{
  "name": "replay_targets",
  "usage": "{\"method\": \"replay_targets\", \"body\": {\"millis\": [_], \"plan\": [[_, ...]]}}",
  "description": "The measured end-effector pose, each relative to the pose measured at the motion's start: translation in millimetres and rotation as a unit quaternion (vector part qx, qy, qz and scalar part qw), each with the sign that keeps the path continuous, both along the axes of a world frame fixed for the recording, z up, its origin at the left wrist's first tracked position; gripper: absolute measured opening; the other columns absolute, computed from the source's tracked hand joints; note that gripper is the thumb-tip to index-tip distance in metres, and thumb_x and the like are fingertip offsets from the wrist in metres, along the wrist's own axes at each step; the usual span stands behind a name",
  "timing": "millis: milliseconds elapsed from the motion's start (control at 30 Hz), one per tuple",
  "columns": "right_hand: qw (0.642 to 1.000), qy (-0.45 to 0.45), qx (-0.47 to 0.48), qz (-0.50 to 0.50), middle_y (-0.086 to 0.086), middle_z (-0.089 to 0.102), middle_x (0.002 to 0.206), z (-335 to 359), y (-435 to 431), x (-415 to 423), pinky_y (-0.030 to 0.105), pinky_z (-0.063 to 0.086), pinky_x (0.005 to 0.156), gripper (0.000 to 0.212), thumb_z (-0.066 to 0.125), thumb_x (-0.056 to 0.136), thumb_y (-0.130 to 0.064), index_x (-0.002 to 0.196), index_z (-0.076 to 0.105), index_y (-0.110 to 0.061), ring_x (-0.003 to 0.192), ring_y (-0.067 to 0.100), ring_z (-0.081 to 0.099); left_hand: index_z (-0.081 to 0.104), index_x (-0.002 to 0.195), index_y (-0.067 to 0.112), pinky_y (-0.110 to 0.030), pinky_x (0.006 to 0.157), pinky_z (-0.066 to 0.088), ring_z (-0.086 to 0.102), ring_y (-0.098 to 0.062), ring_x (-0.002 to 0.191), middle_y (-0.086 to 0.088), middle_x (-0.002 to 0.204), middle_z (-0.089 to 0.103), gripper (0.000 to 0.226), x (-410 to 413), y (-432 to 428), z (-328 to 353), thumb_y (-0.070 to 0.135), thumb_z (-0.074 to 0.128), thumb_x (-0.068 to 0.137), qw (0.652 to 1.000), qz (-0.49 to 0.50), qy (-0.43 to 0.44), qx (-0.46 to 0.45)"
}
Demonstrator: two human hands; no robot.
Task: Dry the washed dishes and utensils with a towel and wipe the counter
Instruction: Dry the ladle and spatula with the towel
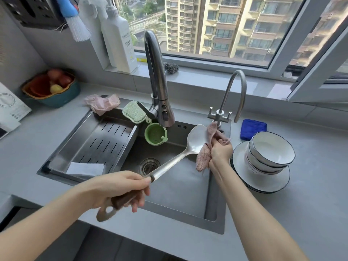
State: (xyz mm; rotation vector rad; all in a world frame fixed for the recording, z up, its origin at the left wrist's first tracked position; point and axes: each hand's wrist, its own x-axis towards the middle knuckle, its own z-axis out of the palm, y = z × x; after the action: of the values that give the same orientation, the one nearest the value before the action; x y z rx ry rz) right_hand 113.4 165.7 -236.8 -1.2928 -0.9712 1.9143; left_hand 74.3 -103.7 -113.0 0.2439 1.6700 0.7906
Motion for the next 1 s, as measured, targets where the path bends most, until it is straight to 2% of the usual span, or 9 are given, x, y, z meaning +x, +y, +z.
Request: {"method": "replay_targets", "body": {"millis": [67,133,267,400,567,700,800,933,1000], "plan": [[1.0,0.005,0.027,0.015,0.009,0.07,0.101,7,-11,-2,0.039,0.057,0.081,0.018,0.07,0.084,-0.005,0.097,0.061,-0.014,0.089,0.023,0.068,0.057,0.111,-0.001,-0.024,0.049,0.042,0.05,-0.018,0.05,-0.006,0.065,0.054,0.055,4,6,-11,0.047,0.035,0.096,0.991,0.07,-0.113,0.014],[0.997,-0.012,0.074,0.037,0.005,0.07,0.102,11,-24,-1,0.038,0.056,0.084,0.019,0.069,0.085,-0.008,0.097,0.062,-0.02,0.094,0.021,0.068,0.06,0.106,0.001,-0.019,0.041,0.036,0.04,-0.011,0.041,-0.002,0.058,0.044,0.051,10,19,-21,0.041,0.029,0.101,0.967,0.161,-0.197,0.015],[0.944,-0.143,0.266,0.132,0.006,0.068,0.098,19,-27,11,0.039,0.05,0.086,0.011,0.06,0.086,-0.012,0.094,0.058,-0.019,0.094,0.026,0.065,0.054,0.089,0.008,-0.014,0.033,0.023,0.03,-0.005,0.031,0.004,0.049,0.036,0.038,10,29,-31,0.035,0.032,0.102,0.96,0.212,-0.18,0.017],[0.863,-0.245,0.394,0.2,0.018,0.068,0.102,35,-16,37,0.03,0.035,0.07,0.024,0.053,0.087,-0.003,0.11,0.057,-0.008,0.095,0.037,0.06,0.054,0.085,0.01,-0.015,0.034,0.022,0.029,-0.005,0.032,0.005,0.049,0.035,0.036,2,21,-35,0.036,0.035,0.101,0.974,0.21,-0.083,-0.006],[0.854,-0.22,0.433,0.188,0.015,0.065,0.111,69,-28,57,0.037,0.04,0.079,0.03,0.053,0.09,-0.01,0.12,0.051,-0.01,0.101,0.038,0.059,0.051,0.073,0.012,-0.018,0.04,0.023,0.032,-0.009,0.035,0.001,0.053,0.036,0.034,-4,14,-44,0.035,0.044,0.098,0.978,0.165,0.125,-0.004],[0.819,-0.251,0.475,0.199,0.017,0.059,0.118,87,-42,63,0.037,0.038,0.083,0.035,0.049,0.092,-0.02,0.123,0.048,-0.006,0.107,0.038,0.054,0.051,0.06,0.017,-0.022,0.049,0.036,0.048,-0.013,0.041,0.001,0.052,0.053,0.035,4,12,-44,0.039,0.054,0.087,0.941,0.059,0.331,-0.035],[0.772,-0.293,0.512,0.237,0.022,0.052,0.125,83,-56,66,0.046,0.039,0.095,0.059,0.032,0.084,-0.039,0.126,0.048,-0.001,0.115,0.041,0.048,0.054,0.065,0.022,-0.023,0.055,0.043,0.058,-0.009,0.047,0.005,0.062,0.063,0.029,11,15,-38,0.036,0.052,0.09,0.903,0.011,0.427,-0.052],[0.622,-0.346,0.623,0.325,0.026,0.047,0.136,60,-80,64,0.061,0.028,0.108,0.065,0.028,0.08,-0.043,0.122,0.058,-0.004,0.129,0.045,0.04,0.051,0.063,0.025,-0.025,0.052,0.035,0.057,-0.016,0.067,0.005,0.063,0.058,0.029,19,23,-32,0.041,0.056,0.087,0.841,-0.034,0.537,-0.058],[0.581,-0.342,0.644,0.363,0.022,0.046,0.141,53,-88,61,0.061,0.018,0.111,0.061,0.031,0.081,-0.048,0.115,0.064,-0.01,0.134,0.043,0.035,0.061,0.07,0.022,-0.026,0.056,0.037,0.06,-0.02,0.076,0.003,0.069,0.064,0.023,23,26,-30,0.04,0.057,0.085,0.816,-0.04,0.575,-0.047]]}}
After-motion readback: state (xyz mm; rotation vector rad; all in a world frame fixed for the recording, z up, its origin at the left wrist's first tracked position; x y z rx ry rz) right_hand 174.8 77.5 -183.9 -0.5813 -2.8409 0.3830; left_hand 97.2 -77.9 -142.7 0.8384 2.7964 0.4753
